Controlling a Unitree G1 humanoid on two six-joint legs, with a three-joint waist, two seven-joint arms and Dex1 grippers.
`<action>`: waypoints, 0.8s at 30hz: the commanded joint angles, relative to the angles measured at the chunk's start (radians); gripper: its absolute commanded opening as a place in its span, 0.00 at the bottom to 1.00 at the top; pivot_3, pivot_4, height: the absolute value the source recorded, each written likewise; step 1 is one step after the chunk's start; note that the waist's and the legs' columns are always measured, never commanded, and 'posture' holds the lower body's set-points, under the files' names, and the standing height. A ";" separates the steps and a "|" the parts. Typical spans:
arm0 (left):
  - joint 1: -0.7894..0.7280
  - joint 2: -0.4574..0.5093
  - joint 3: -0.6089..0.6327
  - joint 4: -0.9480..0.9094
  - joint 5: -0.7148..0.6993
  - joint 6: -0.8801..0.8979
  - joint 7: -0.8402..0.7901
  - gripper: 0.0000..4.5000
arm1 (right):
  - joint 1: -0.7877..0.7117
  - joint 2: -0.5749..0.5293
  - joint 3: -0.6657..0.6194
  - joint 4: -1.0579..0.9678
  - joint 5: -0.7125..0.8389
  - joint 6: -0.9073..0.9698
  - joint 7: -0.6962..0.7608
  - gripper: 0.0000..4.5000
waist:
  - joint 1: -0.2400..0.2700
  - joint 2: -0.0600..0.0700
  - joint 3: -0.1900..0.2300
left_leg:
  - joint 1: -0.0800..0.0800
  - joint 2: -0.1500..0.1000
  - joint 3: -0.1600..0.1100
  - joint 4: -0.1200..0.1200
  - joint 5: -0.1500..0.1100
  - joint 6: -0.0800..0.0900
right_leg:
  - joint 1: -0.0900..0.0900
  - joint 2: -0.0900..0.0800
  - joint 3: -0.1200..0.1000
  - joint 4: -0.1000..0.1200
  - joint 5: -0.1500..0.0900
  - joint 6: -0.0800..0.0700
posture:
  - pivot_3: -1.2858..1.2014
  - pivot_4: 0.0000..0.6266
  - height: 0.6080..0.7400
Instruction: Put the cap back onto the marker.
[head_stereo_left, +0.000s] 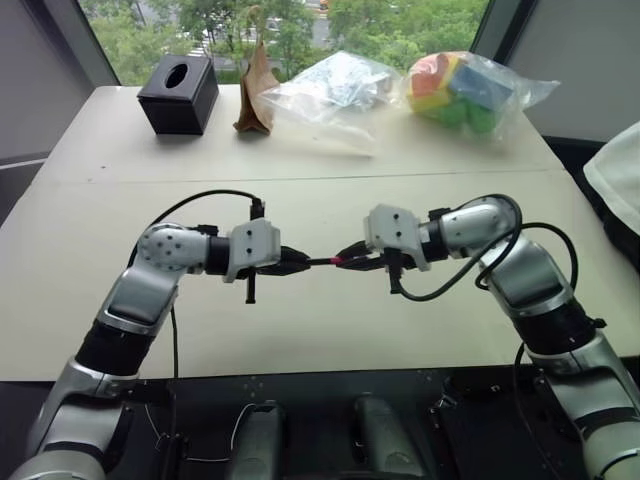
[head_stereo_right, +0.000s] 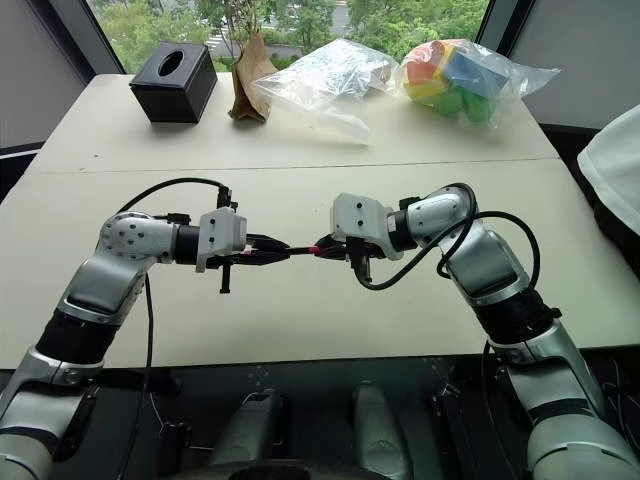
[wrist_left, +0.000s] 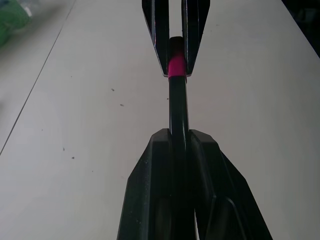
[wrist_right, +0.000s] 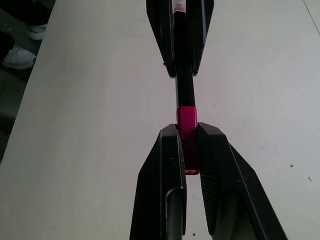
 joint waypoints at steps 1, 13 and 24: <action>-0.018 -0.022 0.018 -0.053 -0.020 -0.016 0.042 0.00 | -0.023 0.038 0.040 -0.023 0.019 -0.058 0.023 0.00 | 0.000 0.000 0.000 | 0.000 0.000 0.000 0.000 0.000 0.000 | 0.000 0.000 0.000 0.000 0.000 0.000 | 0.52 0.24 1.00; 0.099 0.085 0.104 -0.068 -0.021 0.045 0.089 0.00 | -0.031 -0.002 -0.004 0.066 -0.028 -0.119 -0.009 0.99 | -0.004 0.000 0.000 | 0.000 0.000 0.000 0.000 0.000 0.000 | 0.000 0.000 0.000 0.001 0.000 0.000 | 0.52 0.24 1.00; 0.259 0.082 0.338 -0.282 -0.095 0.526 0.420 0.00 | -0.003 0.026 -0.098 0.033 0.028 -0.070 -0.130 0.99 | -0.003 0.000 0.000 | 0.000 0.000 -0.001 0.001 0.000 0.000 | 0.000 0.000 0.000 0.002 0.000 0.000 | 0.52 0.24 1.00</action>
